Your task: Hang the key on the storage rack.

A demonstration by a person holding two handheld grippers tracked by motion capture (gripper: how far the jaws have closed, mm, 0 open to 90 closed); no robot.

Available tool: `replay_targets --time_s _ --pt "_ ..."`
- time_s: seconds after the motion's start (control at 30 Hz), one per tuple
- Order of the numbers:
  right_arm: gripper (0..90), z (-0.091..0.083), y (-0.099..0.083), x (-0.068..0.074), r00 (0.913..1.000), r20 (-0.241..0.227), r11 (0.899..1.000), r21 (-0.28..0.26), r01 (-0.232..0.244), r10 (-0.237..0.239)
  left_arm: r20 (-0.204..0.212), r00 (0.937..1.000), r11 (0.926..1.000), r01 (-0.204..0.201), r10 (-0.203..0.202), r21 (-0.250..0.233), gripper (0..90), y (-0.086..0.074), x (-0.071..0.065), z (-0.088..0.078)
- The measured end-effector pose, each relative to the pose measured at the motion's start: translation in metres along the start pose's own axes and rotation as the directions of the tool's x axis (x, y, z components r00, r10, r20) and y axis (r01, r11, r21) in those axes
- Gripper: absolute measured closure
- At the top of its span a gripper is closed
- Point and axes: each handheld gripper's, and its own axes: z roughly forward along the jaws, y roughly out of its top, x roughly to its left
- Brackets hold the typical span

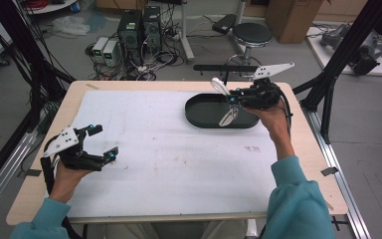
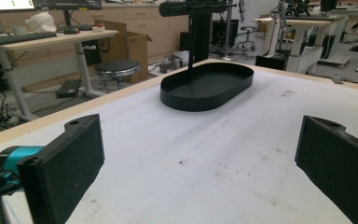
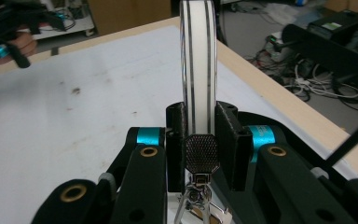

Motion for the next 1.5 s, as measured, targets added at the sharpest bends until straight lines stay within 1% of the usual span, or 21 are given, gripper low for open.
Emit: replay_targets --time_s 0.03,0.07,0.1,0.13,0.17,0.23,0.27,0.33,0.37,0.5,0.63,0.77,0.8,0.9,1.07,1.17,1.2,1.23,1.43,1.5 --pt "75.0 -0.001 0.000 -0.003 1.0000 0.004 1.000 -0.002 0.000 0.000 -0.004 0.9999 0.9999 -0.010 0.010 0.005 1.7 -0.003 -0.001 0.000" --pt "75.0 -0.001 0.000 -0.005 0.9999 0.010 1.000 -0.007 -0.002 0.002 -0.016 0.9997 0.9999 -0.017 0.017 0.002 1.7 -0.009 -0.003 -0.001" --pt "75.0 -0.001 -0.001 -0.007 0.9999 0.011 1.000 -0.010 -0.011 0.011 -0.016 0.9997 0.9999 -0.017 0.017 0.002 1.7 -0.009 -0.003 -0.001" --pt "75.0 -0.002 -0.001 -0.009 0.9997 0.016 1.000 -0.006 -0.018 0.018 -0.028 0.9995 0.9999 -0.012 0.011 -0.007 1.7 -0.015 -0.004 -0.002" --pt "75.0 -0.002 -0.001 -0.011 0.9995 0.026 1.000 -0.004 -0.019 0.019 -0.028 0.9995 0.9999 -0.012 0.011 -0.007 1.7 -0.015 -0.004 -0.002" --pt "75.0 -0.004 -0.002 -0.016 0.9991 0.033 1.000 -0.010 -0.027 0.028 -0.040 0.9992 0.9999 -0.006 0.005 -0.015 1.7 -0.021 -0.005 -0.002" --pt "75.0 -0.005 -0.003 -0.018 0.9986 0.045 1.000 -0.015 -0.026 0.027 -0.048 0.9988 0.9998 -0.006 0.005 -0.019 1.7 -0.026 -0.004 -0.003" --pt "75.0 -0.006 -0.004 -0.021 0.9977 0.057 0.999 -0.017 -0.036 0.036 -0.050 0.9988 0.9998 -0.002 0.001 -0.022 1.7 -0.027 -0.005 -0.003" --pt "75.0 -0.006 -0.005 -0.023 0.9971 0.065 0.999 -0.021 -0.040 0.041 -0.058 0.9983 0.9997 -0.004 0.002 -0.023 1.7 -0.029 -0.005 -0.003" --pt "75.0 -0.005 -0.008 -0.030 0.9948 0.076 0.998 -0.022 -0.067 0.068 -0.063 0.9980 0.9993 -0.009 0.007 -0.036 1.7 -0.033 -0.007 -0.001" --pt "75.0 0.002 -0.008 -0.034 0.9931 0.079 0.996 -0.021 -0.086 0.087 -0.064 0.9980 0.9987 -0.006 0.003 -0.052 1.7 -0.037 -0.008 0.000" --pt "75.0 0.009 -0.009 -0.038 0.9915 0.086 0.995 -0.034 -0.094 0.097 -0.069 0.9976 0.9969 -0.011 0.005 -0.078 1.7 -0.041 -0.010 0.001" --pt "75.0 0.011 -0.009 -0.038 0.9905 0.088 0.994 -0.029 -0.103 0.105 -0.069 0.9976 0.9970 -0.013 0.007 -0.077 1.7 -0.042 -0.010 0.001" --pt "75.0 0.017 -0.009 -0.041 0.9900 0.095 0.994 -0.030 -0.102 0.104 -0.074 0.9972 0.9968 -0.020 0.015 -0.078 1.7 -0.044 -0.010 0.001" --pt "75.0 0.024 -0.012 -0.046 0.9881 0.102 0.993 -0.034 -0.112 0.115 -0.081 0.9967 0.9969 -0.006 0.000 -0.079 1.7 -0.047 -0.009 0.000" --pt "75.0 0.027 -0.013 -0.047 0.9863 0.103 0.991 -0.038 -0.126 0.129 -0.084 0.9965 0.9975 -0.007 0.002 -0.070 1.7 -0.049 -0.008 -0.001" --pt "75.0 0.028 -0.013 -0.048 0.9864 0.105 0.992 -0.041 -0.122 0.126 -0.086 0.9963 0.9970 0.000 -0.007 -0.077 1.7 -0.050 -0.008 -0.002" --pt "75.0 0.030 -0.013 -0.049 0.9869 0.102 0.992 -0.045 -0.121 0.125 -0.086 0.9963 0.9970 0.000 -0.007 -0.077 1.7 -0.050 -0.008 -0.002" --pt "75.0 0.039 -0.015 -0.052 0.9848 0.110 0.991 -0.037 -0.131 0.135 -0.095 0.9952 0.9969 0.015 -0.023 -0.077 1.7 -0.058 -0.006 -0.004" --pt "74.9 0.041 -0.016 -0.053 0.9836 0.114 0.990 -0.037 -0.136 0.140 -0.094 0.9954 0.9970 0.013 -0.021 -0.076 1.7 -0.058 -0.006 -0.004"
